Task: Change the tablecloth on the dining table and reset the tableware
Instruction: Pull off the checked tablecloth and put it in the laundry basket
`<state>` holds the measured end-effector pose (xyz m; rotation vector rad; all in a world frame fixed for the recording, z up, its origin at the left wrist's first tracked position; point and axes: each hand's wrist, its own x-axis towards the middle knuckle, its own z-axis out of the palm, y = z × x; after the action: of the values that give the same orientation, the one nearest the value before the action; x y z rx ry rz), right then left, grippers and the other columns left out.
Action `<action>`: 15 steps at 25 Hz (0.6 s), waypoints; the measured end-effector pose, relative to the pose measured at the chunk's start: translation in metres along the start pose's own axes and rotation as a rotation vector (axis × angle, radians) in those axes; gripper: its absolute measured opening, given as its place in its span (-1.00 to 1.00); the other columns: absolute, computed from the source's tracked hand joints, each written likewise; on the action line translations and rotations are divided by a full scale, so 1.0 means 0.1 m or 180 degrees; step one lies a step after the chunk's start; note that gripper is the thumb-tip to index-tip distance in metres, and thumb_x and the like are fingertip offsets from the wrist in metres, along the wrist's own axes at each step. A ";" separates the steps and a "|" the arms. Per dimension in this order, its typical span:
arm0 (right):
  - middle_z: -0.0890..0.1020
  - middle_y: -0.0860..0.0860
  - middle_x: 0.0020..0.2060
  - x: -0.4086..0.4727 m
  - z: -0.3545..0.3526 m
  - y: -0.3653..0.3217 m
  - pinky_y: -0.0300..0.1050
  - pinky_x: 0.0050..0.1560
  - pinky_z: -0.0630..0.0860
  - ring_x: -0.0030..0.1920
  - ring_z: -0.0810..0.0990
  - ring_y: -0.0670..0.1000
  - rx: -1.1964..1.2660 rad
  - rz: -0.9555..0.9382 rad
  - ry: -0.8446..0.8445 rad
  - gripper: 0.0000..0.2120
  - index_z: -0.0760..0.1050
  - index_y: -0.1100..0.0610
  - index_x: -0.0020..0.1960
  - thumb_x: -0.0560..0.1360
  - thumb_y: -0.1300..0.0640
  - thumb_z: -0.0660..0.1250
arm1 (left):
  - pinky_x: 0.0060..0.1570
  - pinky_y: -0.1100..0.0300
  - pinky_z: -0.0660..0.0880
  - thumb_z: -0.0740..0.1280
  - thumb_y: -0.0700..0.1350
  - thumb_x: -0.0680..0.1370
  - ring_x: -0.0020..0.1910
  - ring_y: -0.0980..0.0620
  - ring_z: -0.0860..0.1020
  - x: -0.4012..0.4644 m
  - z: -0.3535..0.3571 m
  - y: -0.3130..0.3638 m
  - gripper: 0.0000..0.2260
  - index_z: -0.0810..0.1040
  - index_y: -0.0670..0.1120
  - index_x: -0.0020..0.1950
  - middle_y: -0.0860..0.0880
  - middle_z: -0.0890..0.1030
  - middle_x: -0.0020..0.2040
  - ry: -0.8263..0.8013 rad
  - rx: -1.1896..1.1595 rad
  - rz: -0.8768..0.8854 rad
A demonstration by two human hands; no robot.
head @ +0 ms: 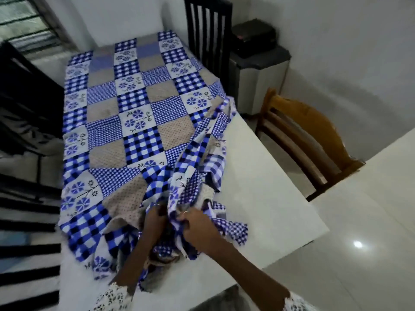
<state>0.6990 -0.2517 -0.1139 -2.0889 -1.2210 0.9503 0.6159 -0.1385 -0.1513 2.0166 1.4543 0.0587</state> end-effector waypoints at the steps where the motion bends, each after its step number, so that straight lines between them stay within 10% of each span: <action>1: 0.37 0.20 0.31 0.07 -0.03 0.05 0.07 0.21 0.44 0.28 0.39 0.20 -0.0535 0.0102 0.0273 -0.61 0.38 0.20 0.32 0.50 0.27 0.13 | -0.13 0.15 0.38 0.26 -0.07 0.52 0.17 -0.33 0.48 0.04 -0.02 -0.23 -0.60 0.49 -0.37 0.18 -0.35 0.53 0.13 0.0390 -0.0206 -0.0163; 5: -0.14 0.16 0.51 0.33 0.03 0.28 0.18 0.36 0.30 0.49 0.01 0.30 -0.1194 0.0506 -0.0106 -0.23 -0.13 -0.01 0.54 0.52 0.29 0.24 | 0.34 -0.07 0.26 0.39 -0.04 0.50 0.49 -0.22 0.11 0.01 -0.16 -0.69 -0.27 0.07 -0.21 0.53 -0.24 0.12 0.51 0.0132 -0.0033 -0.0719; 7: -0.16 0.21 0.51 0.41 0.19 0.36 0.16 0.37 0.26 0.49 -0.01 0.33 -0.1689 0.0548 -0.0527 -0.07 -0.28 0.00 0.53 0.47 0.22 0.35 | 0.20 -0.06 0.37 0.41 -0.05 0.49 0.34 -0.26 0.34 -0.05 -0.22 -0.64 -0.36 0.22 -0.27 0.44 -0.32 0.38 0.31 -0.0330 0.0055 -0.0739; 9: -0.01 0.19 0.49 0.48 0.28 0.42 0.12 0.27 0.37 0.43 0.19 0.31 -0.1666 0.0542 -0.0515 -0.10 -0.20 0.00 0.54 0.46 0.24 0.35 | 0.03 -0.10 0.45 0.33 -0.11 0.53 -0.04 -0.25 0.52 -0.02 -0.31 -0.52 -0.84 0.46 -0.18 -0.15 -0.17 0.49 -0.22 -0.0341 0.0048 -0.0578; 10: 0.07 0.18 0.47 0.53 0.29 0.45 0.09 0.20 0.41 0.37 0.30 0.28 -0.1480 0.0518 -0.0409 -0.19 -0.08 0.05 0.54 0.46 0.25 0.33 | 0.04 -0.11 0.45 0.29 -0.14 0.55 -0.16 -0.21 0.50 0.03 -0.34 -0.45 -0.76 0.39 -0.18 -0.29 -0.13 0.43 -0.31 -0.0290 0.0125 -0.0531; 15: 0.44 0.25 0.21 0.69 0.38 0.32 0.00 0.02 0.44 0.15 0.51 0.26 0.0283 0.0923 0.0828 -0.54 0.32 0.31 0.28 0.44 0.22 0.37 | 0.41 0.03 0.19 0.35 -0.14 0.53 0.42 -0.10 0.27 0.13 -0.66 0.26 -0.55 0.37 -0.25 0.37 -0.12 0.33 0.41 -0.0195 -0.0361 0.0305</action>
<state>0.7090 -0.2014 -0.1815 -2.2717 -0.7467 0.8045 0.6170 -0.1009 -0.0891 1.9773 1.2873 0.1164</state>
